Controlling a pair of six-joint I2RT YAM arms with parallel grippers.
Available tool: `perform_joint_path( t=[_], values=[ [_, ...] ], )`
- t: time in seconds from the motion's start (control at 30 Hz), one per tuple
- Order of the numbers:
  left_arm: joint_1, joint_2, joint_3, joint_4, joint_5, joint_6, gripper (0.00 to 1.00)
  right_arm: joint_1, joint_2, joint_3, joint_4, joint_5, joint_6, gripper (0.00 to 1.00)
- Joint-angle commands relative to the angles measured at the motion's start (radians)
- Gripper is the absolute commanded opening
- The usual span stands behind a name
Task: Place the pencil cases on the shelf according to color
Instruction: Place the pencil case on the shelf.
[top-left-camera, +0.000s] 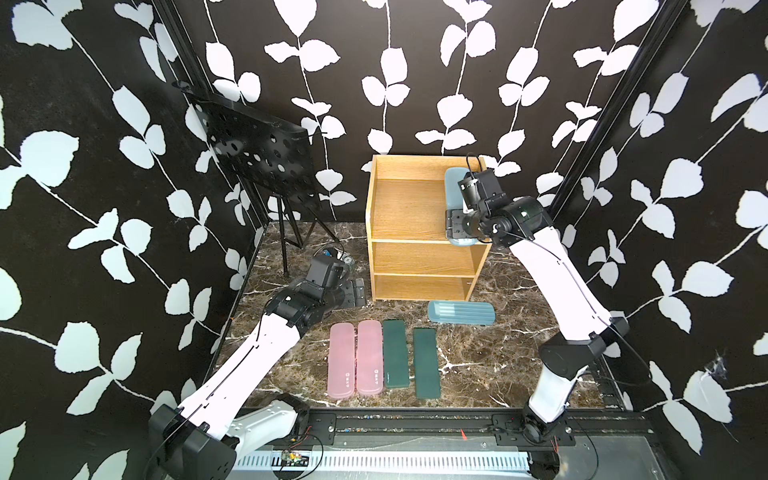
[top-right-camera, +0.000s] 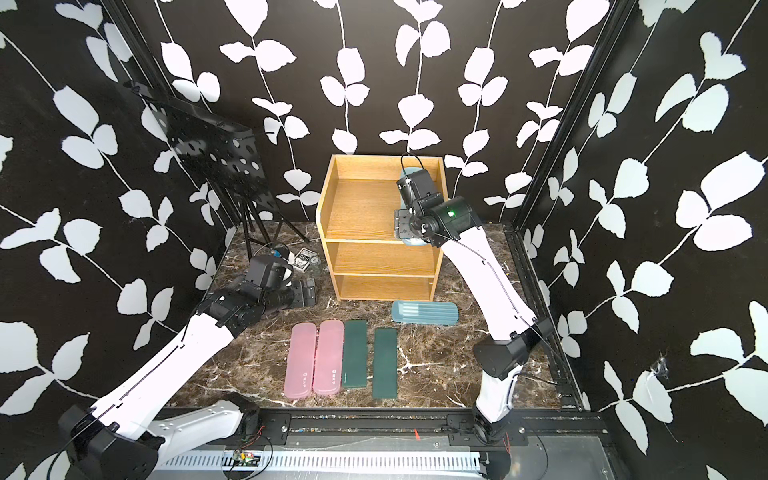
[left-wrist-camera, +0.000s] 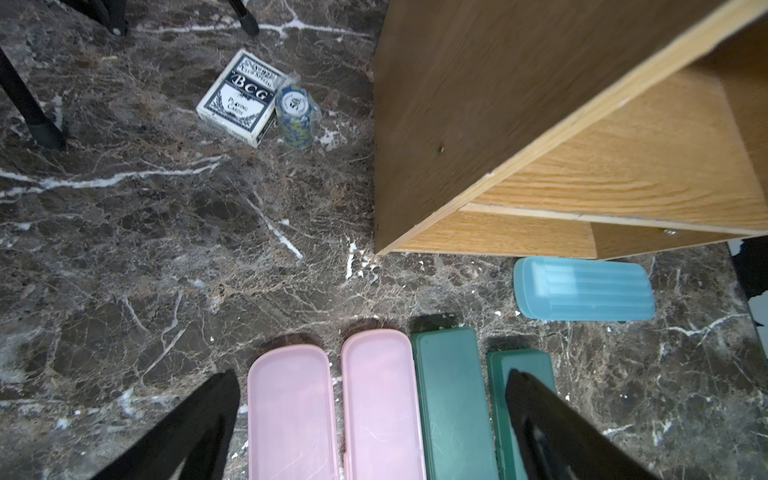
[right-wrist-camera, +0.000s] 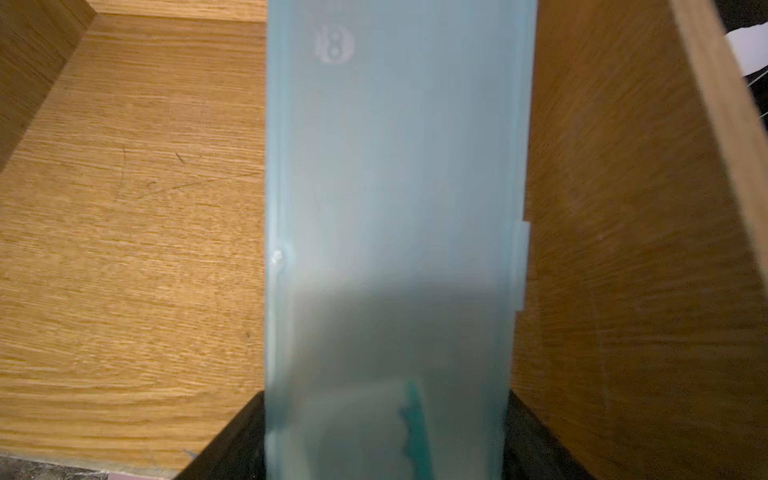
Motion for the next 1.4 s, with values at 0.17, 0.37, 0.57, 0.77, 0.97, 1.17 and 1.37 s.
perform_joint_path(
  t=[0.17, 0.37, 0.57, 0.77, 0.97, 1.17, 1.37],
  values=[
    [-0.006, -0.024, -0.024, 0.004, 0.018, -0.007, 0.99, -0.013, 0.034, 0.085, 0.02, -0.037, -0.025, 0.88],
    [-0.005, -0.045, -0.03, -0.012, 0.006, -0.008, 0.99, -0.014, -0.037, 0.153, 0.101, -0.046, -0.047, 0.94],
    [-0.005, -0.059, -0.048, -0.014, 0.008, -0.019, 0.99, -0.014, -0.194, 0.129, 0.089, -0.003, -0.072, 0.93],
    [-0.004, -0.048, -0.076, 0.007, 0.037, -0.027, 0.99, -0.019, -0.515, -0.278, 0.092, 0.106, -0.031, 0.84],
    [-0.007, -0.042, -0.098, 0.035, 0.027, -0.032, 0.99, -0.027, -0.768, -0.711, 0.047, 0.161, 0.11, 0.72],
    [-0.007, -0.03, -0.102, 0.062, 0.021, -0.032, 0.99, -0.055, -0.827, -1.04, 0.121, 0.086, 0.208, 0.69],
    [-0.007, -0.014, -0.09, 0.048, 0.018, -0.029, 0.99, -0.187, -0.725, -1.229, 0.335, -0.085, 0.183, 0.75]
  ],
)
